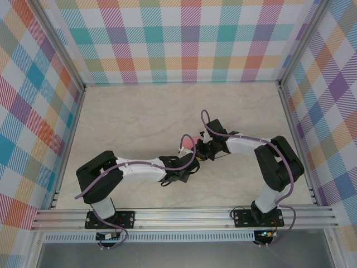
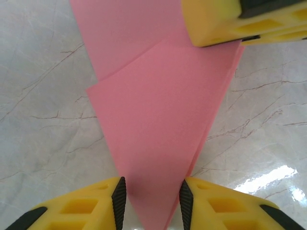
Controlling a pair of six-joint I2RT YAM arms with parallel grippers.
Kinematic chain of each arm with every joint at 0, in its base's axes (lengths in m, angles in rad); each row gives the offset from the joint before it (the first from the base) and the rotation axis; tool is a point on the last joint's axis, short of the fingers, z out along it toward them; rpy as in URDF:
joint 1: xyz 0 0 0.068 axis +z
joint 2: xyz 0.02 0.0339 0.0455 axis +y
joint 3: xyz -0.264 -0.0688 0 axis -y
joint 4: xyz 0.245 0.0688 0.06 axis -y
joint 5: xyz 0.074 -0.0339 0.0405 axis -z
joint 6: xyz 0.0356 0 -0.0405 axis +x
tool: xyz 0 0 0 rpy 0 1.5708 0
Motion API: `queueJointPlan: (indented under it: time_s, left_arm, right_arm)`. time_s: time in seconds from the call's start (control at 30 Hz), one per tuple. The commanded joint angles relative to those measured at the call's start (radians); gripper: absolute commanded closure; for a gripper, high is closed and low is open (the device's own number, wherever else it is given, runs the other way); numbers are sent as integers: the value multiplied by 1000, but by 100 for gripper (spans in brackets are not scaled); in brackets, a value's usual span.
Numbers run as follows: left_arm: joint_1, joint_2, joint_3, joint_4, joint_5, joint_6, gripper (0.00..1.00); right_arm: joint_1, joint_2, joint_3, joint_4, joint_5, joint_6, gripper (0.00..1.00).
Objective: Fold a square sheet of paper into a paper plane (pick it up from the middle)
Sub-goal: Fourth fold the wing at the center of the table.
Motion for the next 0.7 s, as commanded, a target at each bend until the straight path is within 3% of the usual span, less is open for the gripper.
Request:
queueJointPlan:
  time_s: [0.0,0.67]
  left_arm:
    - [-19,-33,2,51,-26,8,67]
    - [-23,-16,12,-12,-81,3,78]
  right_arm:
    - [0,13,22,-16,-16,5,86]
    - [-1,7,29,-20,-22,-1,86]
